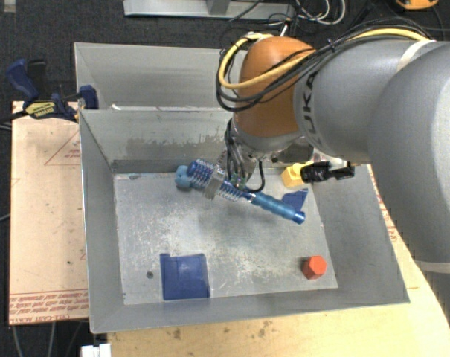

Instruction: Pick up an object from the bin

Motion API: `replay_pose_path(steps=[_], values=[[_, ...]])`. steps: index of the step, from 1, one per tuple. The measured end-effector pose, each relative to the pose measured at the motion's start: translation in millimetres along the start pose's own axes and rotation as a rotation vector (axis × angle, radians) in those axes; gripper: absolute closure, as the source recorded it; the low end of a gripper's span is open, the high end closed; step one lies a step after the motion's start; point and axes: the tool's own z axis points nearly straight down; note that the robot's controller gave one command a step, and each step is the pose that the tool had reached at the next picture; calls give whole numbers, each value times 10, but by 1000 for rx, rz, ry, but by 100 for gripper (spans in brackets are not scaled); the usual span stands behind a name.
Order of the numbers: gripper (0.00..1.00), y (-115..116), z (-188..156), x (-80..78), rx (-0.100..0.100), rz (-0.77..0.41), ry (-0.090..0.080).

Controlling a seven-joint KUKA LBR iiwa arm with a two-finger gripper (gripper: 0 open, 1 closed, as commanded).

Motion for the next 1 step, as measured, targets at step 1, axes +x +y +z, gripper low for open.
replay_pose_path(steps=[1], values=[[100,4,-40,-1,4,-2,4]])
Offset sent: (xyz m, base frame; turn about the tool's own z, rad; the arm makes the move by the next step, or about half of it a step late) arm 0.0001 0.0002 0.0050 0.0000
